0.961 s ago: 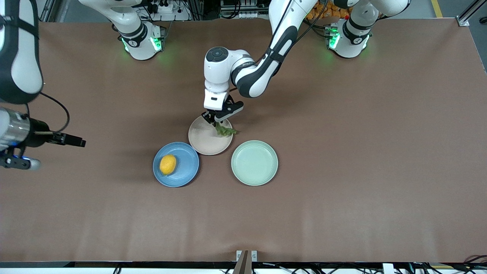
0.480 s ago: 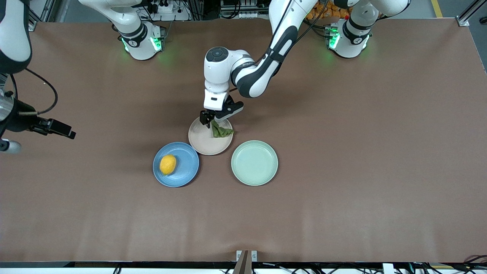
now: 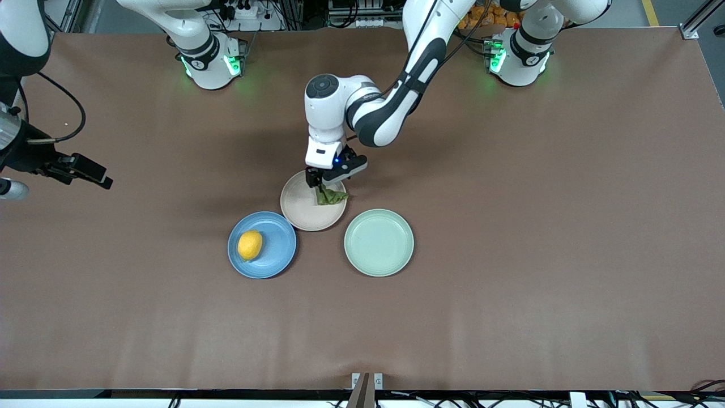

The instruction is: Place lemon and lettuce in plates

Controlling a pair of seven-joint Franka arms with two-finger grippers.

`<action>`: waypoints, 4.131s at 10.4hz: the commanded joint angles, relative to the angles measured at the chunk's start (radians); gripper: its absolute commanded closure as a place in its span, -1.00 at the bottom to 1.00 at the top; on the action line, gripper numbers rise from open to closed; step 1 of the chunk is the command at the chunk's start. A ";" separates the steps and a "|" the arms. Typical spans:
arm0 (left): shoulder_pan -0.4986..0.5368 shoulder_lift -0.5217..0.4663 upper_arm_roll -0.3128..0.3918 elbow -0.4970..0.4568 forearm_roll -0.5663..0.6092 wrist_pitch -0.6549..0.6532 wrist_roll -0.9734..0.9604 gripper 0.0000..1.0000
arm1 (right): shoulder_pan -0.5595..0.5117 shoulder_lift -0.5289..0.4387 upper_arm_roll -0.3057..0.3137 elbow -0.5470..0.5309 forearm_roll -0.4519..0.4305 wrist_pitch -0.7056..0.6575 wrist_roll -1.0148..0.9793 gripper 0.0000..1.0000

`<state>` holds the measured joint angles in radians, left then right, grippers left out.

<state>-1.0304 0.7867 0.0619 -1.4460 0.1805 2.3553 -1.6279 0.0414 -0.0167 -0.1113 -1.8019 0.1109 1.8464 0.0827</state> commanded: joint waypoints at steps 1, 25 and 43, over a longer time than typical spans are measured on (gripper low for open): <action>0.024 -0.061 -0.005 -0.063 0.014 -0.024 0.052 -1.00 | -0.003 -0.063 -0.004 -0.065 -0.007 0.036 -0.004 -1.00; 0.703 -0.333 -0.010 -0.289 -0.122 -0.341 0.902 -1.00 | 0.011 0.009 0.051 0.214 -0.111 -0.331 0.272 -1.00; 0.954 -0.718 -0.132 -0.378 -0.194 -0.335 1.430 -1.00 | 0.011 0.024 0.055 0.254 -0.128 -0.225 0.203 -1.00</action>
<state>-0.0932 0.0845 -0.0555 -1.8514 -0.0040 2.0229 -0.2793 0.0528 -0.0102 -0.0551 -1.5771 -0.0157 1.6272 0.2974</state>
